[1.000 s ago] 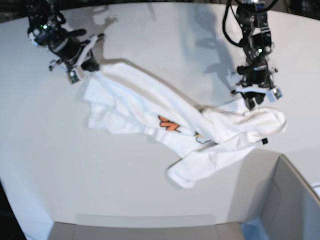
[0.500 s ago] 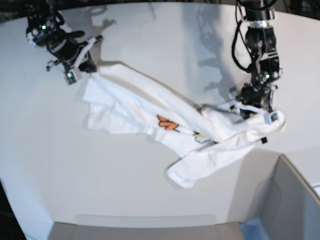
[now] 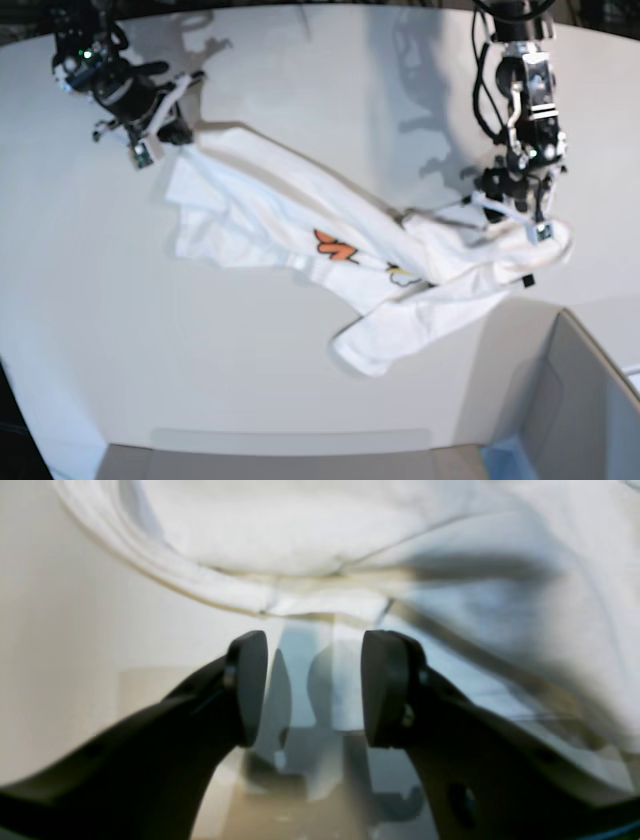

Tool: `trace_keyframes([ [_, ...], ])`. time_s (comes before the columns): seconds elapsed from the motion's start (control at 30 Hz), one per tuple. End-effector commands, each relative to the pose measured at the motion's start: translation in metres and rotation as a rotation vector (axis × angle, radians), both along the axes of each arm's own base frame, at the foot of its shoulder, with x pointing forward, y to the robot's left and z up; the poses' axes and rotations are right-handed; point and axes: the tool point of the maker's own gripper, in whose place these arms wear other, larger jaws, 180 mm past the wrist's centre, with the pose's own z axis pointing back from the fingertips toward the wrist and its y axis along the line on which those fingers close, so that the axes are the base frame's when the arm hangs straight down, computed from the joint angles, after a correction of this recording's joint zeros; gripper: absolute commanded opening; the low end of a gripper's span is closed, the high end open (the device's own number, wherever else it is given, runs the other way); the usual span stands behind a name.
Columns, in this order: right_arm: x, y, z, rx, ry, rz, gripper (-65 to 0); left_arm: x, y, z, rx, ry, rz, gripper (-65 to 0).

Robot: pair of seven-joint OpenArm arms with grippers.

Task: Layout the t-shirt on the table in an organized manner, then fold the t-shirt properly
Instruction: 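Regrasp the shirt with the left gripper near its shoulder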

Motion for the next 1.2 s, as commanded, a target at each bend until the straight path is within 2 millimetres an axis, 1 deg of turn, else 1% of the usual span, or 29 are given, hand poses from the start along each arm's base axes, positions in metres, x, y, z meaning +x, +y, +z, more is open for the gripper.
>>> trace_keyframes([
  [0.0, 0.005, 0.000, 0.008, 0.007, -0.033, 0.009, -65.0, 0.009, 0.003, 0.013, 0.023, -0.041, -0.007, -33.6],
  [0.17, 0.005, 0.000, 0.008, 0.006, -0.033, 0.010, -65.0, 0.012, -0.025, 0.006, 0.019, -0.023, -0.091, -33.5],
  [0.23, 0.005, 0.000, 0.008, 0.006, -0.033, 0.010, -65.0, 0.010, -0.030, -0.003, 0.012, 0.002, -0.102, -33.4],
  [0.3, 0.005, 0.000, 0.008, 0.006, -0.033, 0.010, -65.0, 0.004, -0.029, -0.021, 0.001, 0.054, -0.092, -33.4],
  [0.43, 0.004, -0.001, 0.008, 0.004, -0.031, 0.006, -65.0, 0.010, -0.023, -0.033, -0.010, 0.088, -0.070, -33.5],
  [0.5, 0.004, -0.003, 0.008, -0.001, -0.029, 0.006, -65.0, 0.010, -0.021, -0.034, -0.009, 0.089, -0.065, -33.5],
  [0.6, 0.004, -0.003, 0.008, -0.003, -0.029, 0.006, -65.0, 0.011, -0.013, -0.028, -0.011, 0.073, -0.039, -33.6],
  [0.67, 0.004, -0.003, 0.008, -0.003, -0.031, 0.005, -65.0, 0.010, -0.014, -0.029, -0.011, 0.078, -0.046, -34.0],
  [0.7, 0.005, -0.003, 0.008, -0.003, -0.033, 0.005, -65.0, 0.009, -0.013, -0.030, -0.011, 0.082, -0.045, -35.8],
  [0.77, 0.006, -0.003, 0.009, -0.003, -0.038, 0.005, -65.0, 0.006, -0.014, -0.038, -0.017, 0.103, -0.044, -45.5],
  [0.8, 0.007, -0.003, 0.010, -0.003, -0.039, 0.005, -65.0, 0.004, -0.013, -0.043, -0.022, 0.118, -0.037, -52.8],
  [0.83, 0.010, -0.004, 0.012, -0.003, -0.048, 0.003, -65.0, 0.002, -0.010, -0.046, -0.024, 0.126, -0.027, -61.8],
  [0.87, 0.014, -0.003, 0.014, -0.002, -0.059, 0.003, -65.0, 0.001, -0.008, -0.049, -0.025, 0.130, -0.019, -65.0],
  [0.9, 0.019, -0.003, 0.017, 0.000, -0.073, -0.002, -65.0, 0.000, -0.007, -0.050, -0.023, 0.135, -0.019, -65.0],
  [0.97, 0.028, -0.009, 0.024, -0.004, -0.104, -0.020, -65.0, 0.001, -0.006, -0.047, -0.019, 0.128, -0.021, -65.0],
  [1.0, 0.036, -0.010, 0.030, 0.001, -0.130, -0.033, -65.0, 0.005, 0.000, -0.037, -0.012, 0.096, -0.009, -65.0],
  [1.03, 0.045, -0.011, 0.038, 0.011, -0.161, -0.050, -65.0, 0.006, 0.010, -0.025, -0.008, 0.057, 0.023, -65.0],
  [1.13, 0.066, -0.020, 0.058, 0.028, -0.239, -0.109, -65.0, -0.008, 0.043, 0.000, 0.009, -0.015, 0.124, -65.0],
  [1.17, 0.071, -0.022, 0.064, 0.034, -0.260, -0.124, -65.0, -0.010, 0.051, 0.011, 0.018, -0.045, 0.145, -65.0],
])
